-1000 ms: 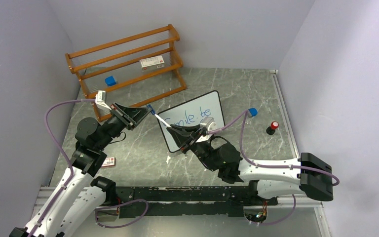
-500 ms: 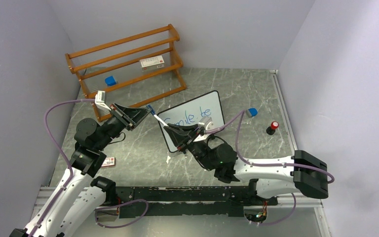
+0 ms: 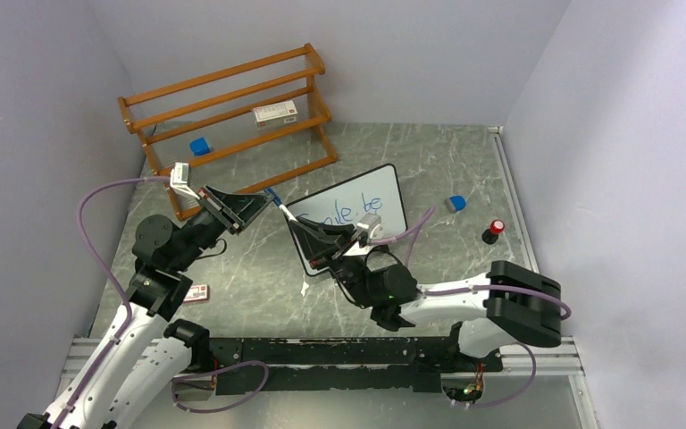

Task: Write a sentence on the whiteboard
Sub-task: Close the whiteboard marker at the center of the board.

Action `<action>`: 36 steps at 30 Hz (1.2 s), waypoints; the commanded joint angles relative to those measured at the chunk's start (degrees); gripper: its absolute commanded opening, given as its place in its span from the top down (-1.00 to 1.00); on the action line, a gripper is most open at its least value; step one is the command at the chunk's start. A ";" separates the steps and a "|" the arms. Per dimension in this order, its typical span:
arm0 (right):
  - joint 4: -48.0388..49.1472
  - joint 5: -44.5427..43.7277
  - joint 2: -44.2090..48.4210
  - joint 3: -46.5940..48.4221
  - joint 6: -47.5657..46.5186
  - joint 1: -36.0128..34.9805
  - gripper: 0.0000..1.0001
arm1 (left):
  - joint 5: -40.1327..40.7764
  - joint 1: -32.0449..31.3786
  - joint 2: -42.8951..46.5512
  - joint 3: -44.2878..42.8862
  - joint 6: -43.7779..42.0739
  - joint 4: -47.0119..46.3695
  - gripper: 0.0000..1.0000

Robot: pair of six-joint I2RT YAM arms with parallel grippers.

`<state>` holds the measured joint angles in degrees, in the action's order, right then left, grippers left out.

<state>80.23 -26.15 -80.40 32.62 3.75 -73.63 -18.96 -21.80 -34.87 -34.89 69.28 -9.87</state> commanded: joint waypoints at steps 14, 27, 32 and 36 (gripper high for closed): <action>9.19 -1.91 1.56 -1.01 0.91 0.06 1.00 | -3.62 -0.26 -0.39 -3.86 -14.18 -3.08 -0.21; 0.29 2.06 9.04 -3.70 8.13 0.67 1.00 | -14.71 -0.26 -9.54 -2.98 -11.26 -28.38 -0.46; -1.70 3.09 9.70 -3.60 9.72 1.09 1.00 | -16.34 -0.26 -11.11 -2.59 -8.11 -32.82 -0.42; -2.34 3.40 10.26 -3.77 10.50 1.21 1.00 | -17.16 -0.26 -11.49 -2.09 -7.28 -32.65 -0.29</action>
<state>78.13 -23.29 -71.61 29.50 12.53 -72.75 -33.26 -21.91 -46.26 -36.97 60.42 -37.43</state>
